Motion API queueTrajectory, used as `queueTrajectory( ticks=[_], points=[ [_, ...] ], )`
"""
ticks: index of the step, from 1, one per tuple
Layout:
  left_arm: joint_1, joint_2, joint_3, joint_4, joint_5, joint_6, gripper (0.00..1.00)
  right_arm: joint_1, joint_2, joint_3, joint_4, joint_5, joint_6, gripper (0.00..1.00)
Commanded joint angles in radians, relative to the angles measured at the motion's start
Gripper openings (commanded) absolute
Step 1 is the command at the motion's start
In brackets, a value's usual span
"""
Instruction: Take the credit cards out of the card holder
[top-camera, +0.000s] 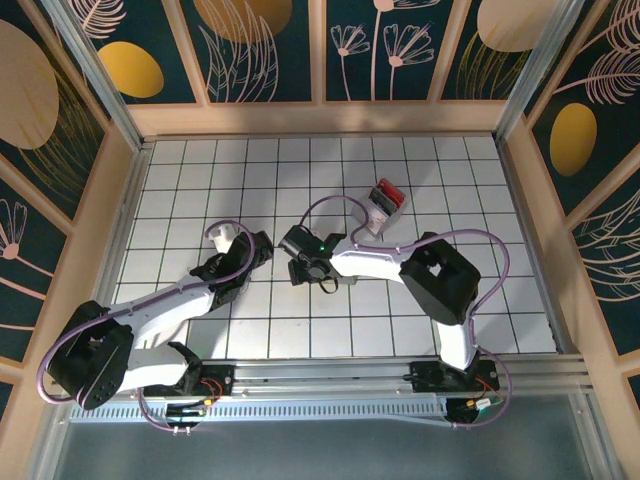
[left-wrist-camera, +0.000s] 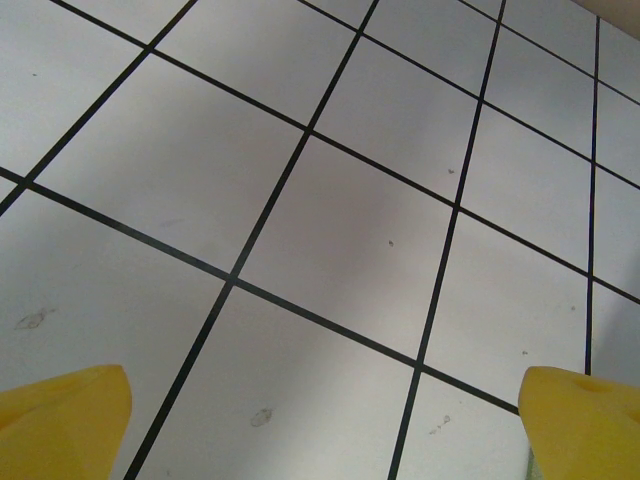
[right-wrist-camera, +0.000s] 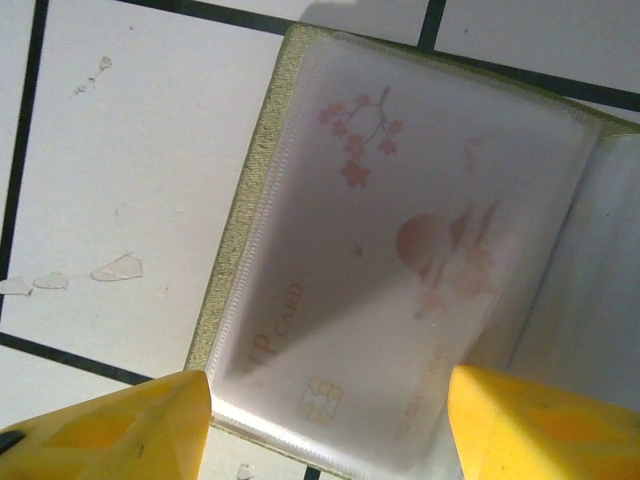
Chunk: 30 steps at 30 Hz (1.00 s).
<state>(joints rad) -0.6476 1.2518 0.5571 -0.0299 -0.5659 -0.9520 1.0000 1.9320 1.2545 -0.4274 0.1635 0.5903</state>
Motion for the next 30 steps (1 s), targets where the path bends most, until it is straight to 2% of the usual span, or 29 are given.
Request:
queueTrajectory(
  ticks=[1,8,14,20,26,30],
  points=[
    [0.004,0.006,-0.006,-0.011,-0.011,-0.007,0.99,-0.017,0.026,0.002,-0.006,0.006,0.014,0.64],
    [0.004,0.004,-0.008,-0.011,-0.012,-0.006,0.99,-0.015,0.063,-0.004,-0.047,0.032,0.001,0.60],
    [0.005,-0.006,-0.010,-0.018,-0.017,-0.006,0.99,-0.012,0.068,-0.011,-0.065,0.065,-0.010,0.38],
    [0.003,-0.034,-0.010,-0.023,-0.024,0.019,0.99,-0.011,0.031,-0.010,-0.009,0.047,-0.069,0.20],
    [0.004,-0.085,-0.022,0.026,-0.001,0.093,0.99,0.004,-0.099,-0.077,0.170,-0.096,-0.177,0.17],
    [-0.004,-0.089,-0.045,0.095,0.048,0.112,0.99,0.003,-0.143,-0.122,0.206,-0.110,-0.210,0.16]
  ],
)
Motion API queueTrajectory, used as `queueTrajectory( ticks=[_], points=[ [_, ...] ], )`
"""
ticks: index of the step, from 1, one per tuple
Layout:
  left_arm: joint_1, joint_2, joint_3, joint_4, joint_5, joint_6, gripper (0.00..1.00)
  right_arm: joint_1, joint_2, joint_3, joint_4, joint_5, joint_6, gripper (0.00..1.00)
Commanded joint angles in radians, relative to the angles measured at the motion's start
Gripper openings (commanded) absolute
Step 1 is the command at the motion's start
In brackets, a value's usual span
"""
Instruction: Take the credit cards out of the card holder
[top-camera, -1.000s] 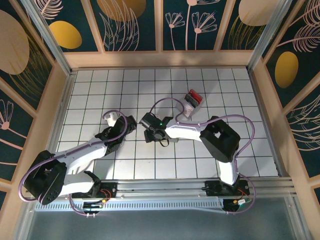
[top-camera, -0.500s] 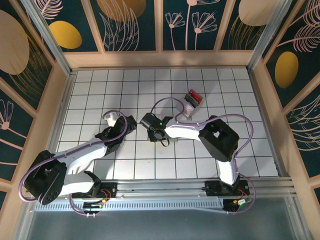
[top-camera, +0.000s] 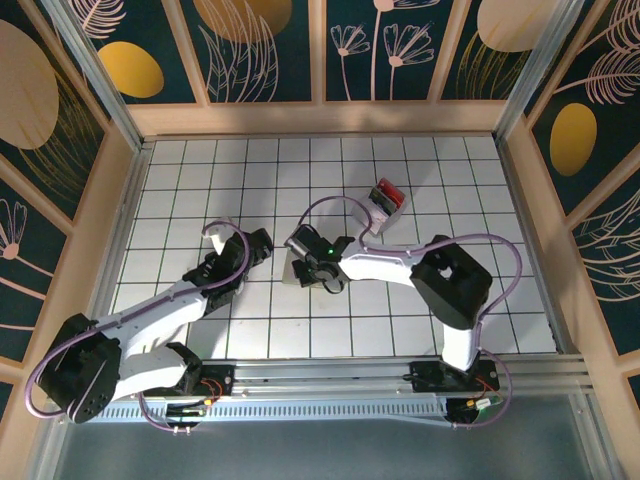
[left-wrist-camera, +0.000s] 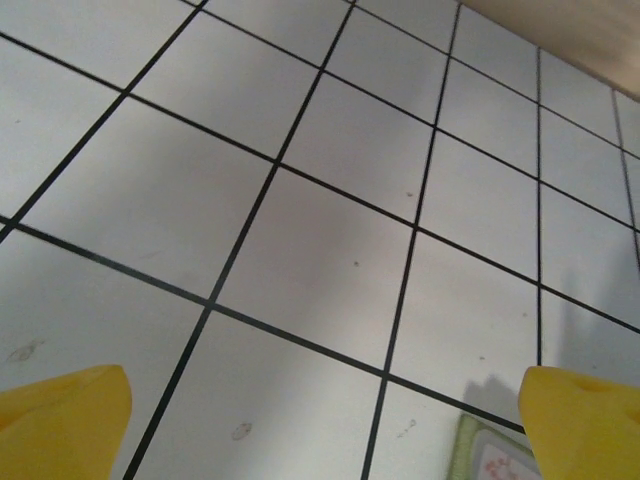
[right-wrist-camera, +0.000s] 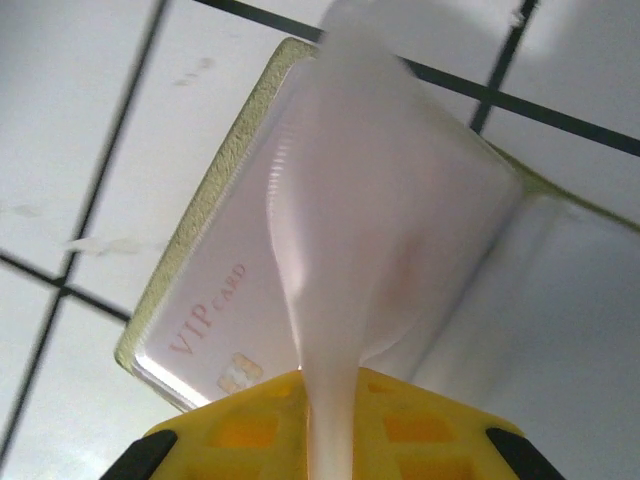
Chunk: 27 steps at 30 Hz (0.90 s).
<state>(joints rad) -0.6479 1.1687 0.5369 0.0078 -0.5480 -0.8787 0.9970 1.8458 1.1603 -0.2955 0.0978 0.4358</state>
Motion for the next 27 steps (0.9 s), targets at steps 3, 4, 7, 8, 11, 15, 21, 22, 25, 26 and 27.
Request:
queueTrajectory(
  ticks=[3,4,7,8,11,15,21,22,25,26,27],
  points=[
    [-0.026,0.027,-0.018,0.080,0.048,0.038,0.99,0.005,-0.061,-0.050,0.068,-0.030,-0.067,0.16],
    [-0.040,0.045,-0.012,0.083,0.047,0.037,0.99,0.005,-0.062,-0.059,0.070,-0.026,-0.068,0.16],
    [-0.084,0.101,0.015,0.082,0.040,0.036,0.99,0.000,-0.066,-0.079,0.069,-0.011,-0.054,0.20],
    [-0.094,0.120,0.022,0.079,0.041,0.034,0.99,-0.001,-0.068,-0.083,0.069,-0.002,-0.049,0.24],
    [-0.103,0.161,0.035,0.054,0.039,0.000,0.99,-0.009,-0.065,-0.080,0.046,0.039,-0.016,0.29],
    [-0.105,0.161,0.032,0.039,0.024,-0.027,0.99,-0.015,-0.043,-0.064,-0.015,0.112,0.038,0.31],
    [-0.105,0.151,0.035,0.019,0.003,-0.016,0.99,-0.016,-0.060,-0.061,-0.046,0.172,0.095,0.33],
    [-0.105,0.155,0.035,0.016,0.004,-0.014,0.99,-0.017,-0.066,-0.063,-0.048,0.176,0.101,0.33],
    [-0.107,0.181,0.041,0.009,0.015,-0.003,0.99,-0.021,-0.072,-0.070,-0.055,0.191,0.117,0.34],
    [-0.113,0.193,0.046,0.005,0.015,0.005,0.99,-0.022,-0.074,-0.075,-0.058,0.196,0.126,0.33],
    [-0.118,0.202,0.051,0.000,0.013,0.011,0.99,-0.025,-0.076,-0.081,-0.060,0.199,0.134,0.34]
  ],
)
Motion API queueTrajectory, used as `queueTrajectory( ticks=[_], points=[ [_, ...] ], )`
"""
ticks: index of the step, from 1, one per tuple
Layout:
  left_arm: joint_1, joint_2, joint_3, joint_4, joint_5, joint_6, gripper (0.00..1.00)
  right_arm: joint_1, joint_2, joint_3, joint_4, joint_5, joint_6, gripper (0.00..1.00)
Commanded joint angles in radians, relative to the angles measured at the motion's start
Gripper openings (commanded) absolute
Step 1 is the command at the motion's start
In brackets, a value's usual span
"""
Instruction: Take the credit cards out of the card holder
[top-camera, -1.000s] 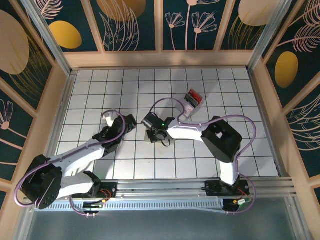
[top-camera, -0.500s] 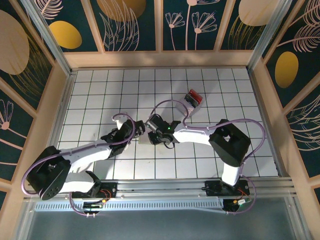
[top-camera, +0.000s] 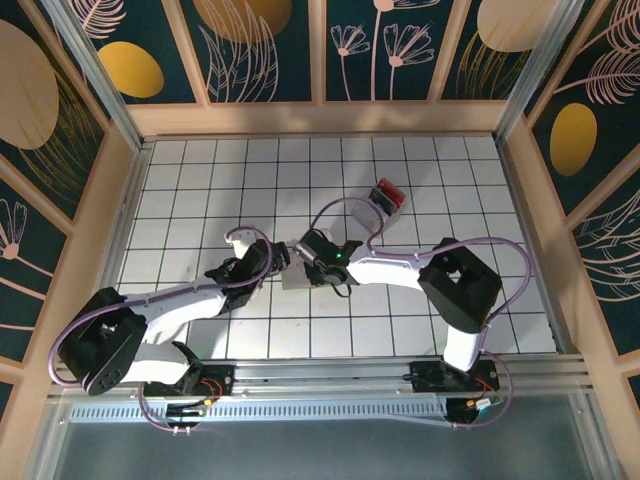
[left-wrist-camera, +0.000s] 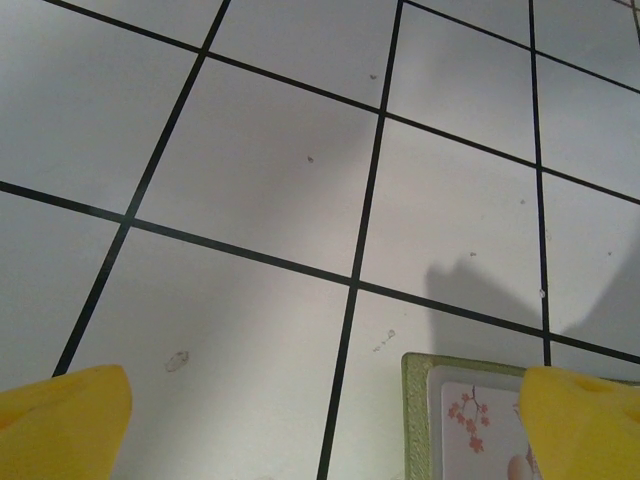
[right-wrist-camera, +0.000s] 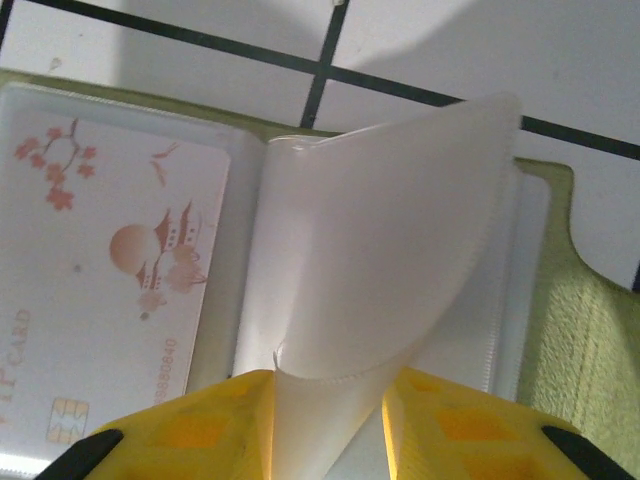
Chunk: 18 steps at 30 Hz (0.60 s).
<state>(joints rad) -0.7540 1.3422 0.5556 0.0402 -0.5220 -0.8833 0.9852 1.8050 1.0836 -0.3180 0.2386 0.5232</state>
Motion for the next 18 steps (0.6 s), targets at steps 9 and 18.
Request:
queueTrajectory(
  ticks=[9,18],
  points=[
    [-0.063,0.181,0.109,-0.095,-0.036,0.055,0.99,-0.046,-0.089,-0.063,-0.002,0.030,0.083,0.35],
    [-0.065,0.275,0.129,-0.158,-0.072,0.021,0.99,-0.103,-0.135,-0.098,0.033,-0.027,0.086,0.36]
  ],
)
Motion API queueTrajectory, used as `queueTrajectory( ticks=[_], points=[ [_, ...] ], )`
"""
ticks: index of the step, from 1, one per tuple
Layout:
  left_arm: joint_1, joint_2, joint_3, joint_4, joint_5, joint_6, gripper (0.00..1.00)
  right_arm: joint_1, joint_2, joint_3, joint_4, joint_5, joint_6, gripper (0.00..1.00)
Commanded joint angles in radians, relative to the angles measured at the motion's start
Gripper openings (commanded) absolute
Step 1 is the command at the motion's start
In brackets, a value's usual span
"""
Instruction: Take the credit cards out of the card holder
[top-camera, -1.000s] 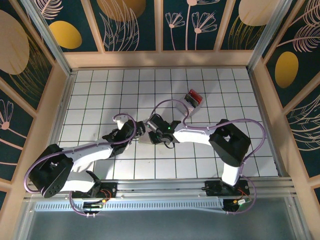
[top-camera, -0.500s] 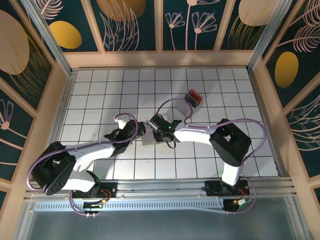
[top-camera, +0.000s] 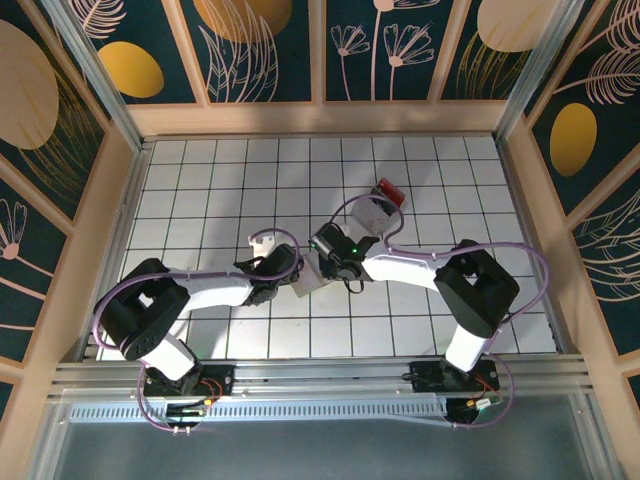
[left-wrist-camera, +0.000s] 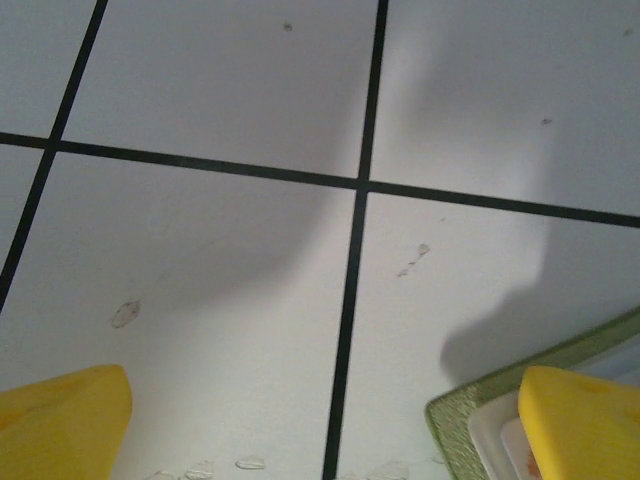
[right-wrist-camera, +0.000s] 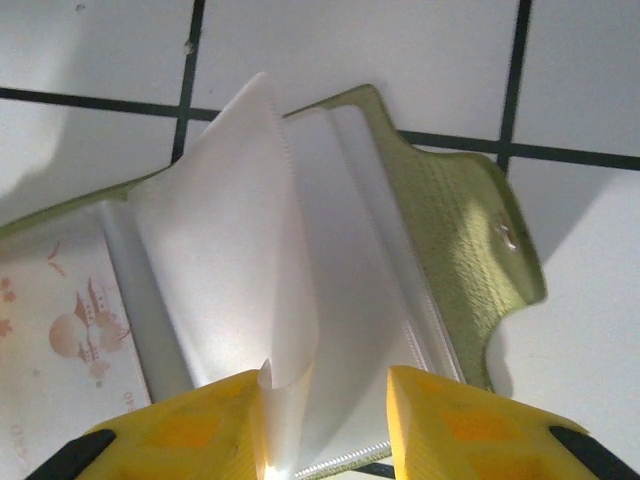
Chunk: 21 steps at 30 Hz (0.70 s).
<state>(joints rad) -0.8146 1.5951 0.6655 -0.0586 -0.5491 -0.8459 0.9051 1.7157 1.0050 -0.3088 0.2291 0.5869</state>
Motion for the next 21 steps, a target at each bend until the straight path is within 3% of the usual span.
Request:
queueTrajectory(
  ticks=[1,10,17,21],
  points=[
    [-0.003,0.026,0.019,-0.065,-0.051,-0.021,0.99,-0.034,-0.052,-0.024,0.029,-0.027,0.024,0.36],
    [-0.003,0.061,0.023,-0.072,-0.062,-0.063,0.99,-0.123,-0.077,-0.058,0.025,-0.067,0.026,0.27],
    [-0.004,0.065,0.028,-0.071,-0.065,-0.071,0.99,-0.126,-0.138,0.002,-0.017,-0.088,-0.011,0.19],
    [-0.004,0.041,0.024,-0.077,-0.064,-0.082,0.99,-0.126,-0.189,0.014,0.006,-0.171,-0.028,0.18]
  ],
)
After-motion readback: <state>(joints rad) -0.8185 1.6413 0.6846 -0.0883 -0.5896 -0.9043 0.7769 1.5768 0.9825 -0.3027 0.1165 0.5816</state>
